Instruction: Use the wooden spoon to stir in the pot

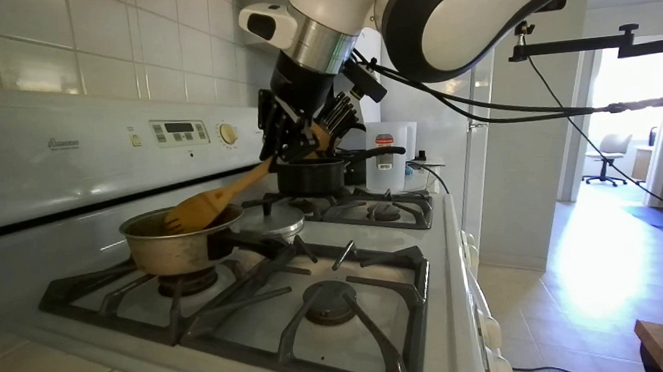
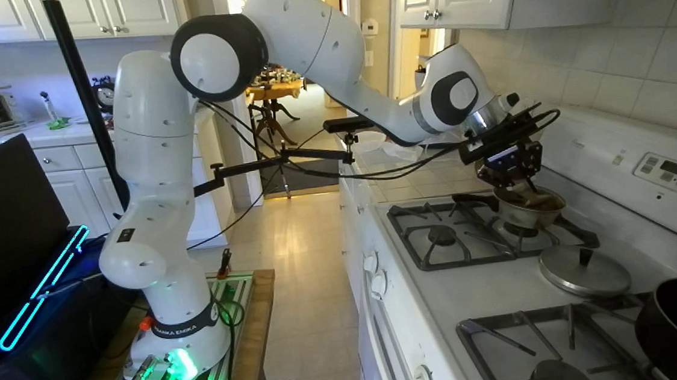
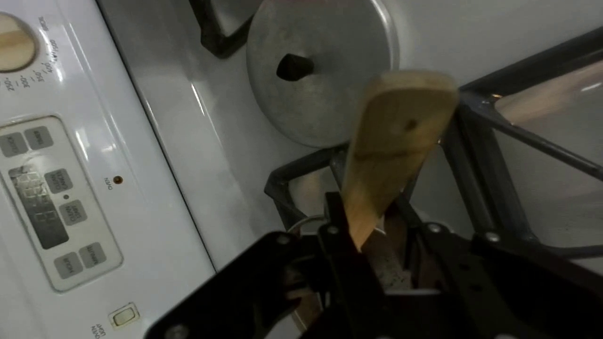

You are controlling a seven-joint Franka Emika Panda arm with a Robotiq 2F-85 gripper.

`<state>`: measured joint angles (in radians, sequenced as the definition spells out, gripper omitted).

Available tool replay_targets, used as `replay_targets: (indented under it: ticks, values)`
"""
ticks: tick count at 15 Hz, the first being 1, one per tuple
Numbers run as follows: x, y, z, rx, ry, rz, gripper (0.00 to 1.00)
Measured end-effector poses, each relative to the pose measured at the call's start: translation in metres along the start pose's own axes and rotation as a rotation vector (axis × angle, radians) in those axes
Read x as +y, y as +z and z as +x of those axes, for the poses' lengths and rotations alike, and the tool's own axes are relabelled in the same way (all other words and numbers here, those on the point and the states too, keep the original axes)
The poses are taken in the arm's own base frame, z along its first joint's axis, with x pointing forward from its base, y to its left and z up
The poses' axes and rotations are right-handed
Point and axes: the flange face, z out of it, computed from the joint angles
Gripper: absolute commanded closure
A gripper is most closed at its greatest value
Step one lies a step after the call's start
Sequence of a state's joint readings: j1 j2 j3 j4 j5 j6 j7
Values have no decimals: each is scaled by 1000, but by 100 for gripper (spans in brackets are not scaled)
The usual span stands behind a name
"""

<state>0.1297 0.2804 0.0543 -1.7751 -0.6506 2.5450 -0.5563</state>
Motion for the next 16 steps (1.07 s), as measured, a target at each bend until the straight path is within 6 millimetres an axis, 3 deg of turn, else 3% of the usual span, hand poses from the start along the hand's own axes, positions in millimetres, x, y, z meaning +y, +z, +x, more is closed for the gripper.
replay_targets:
  ticks: [9, 16]
  values:
    - [-22, -2, 28, 29, -31, 32, 93]
    - [-10, 2, 7, -1, -7, 31, 93]
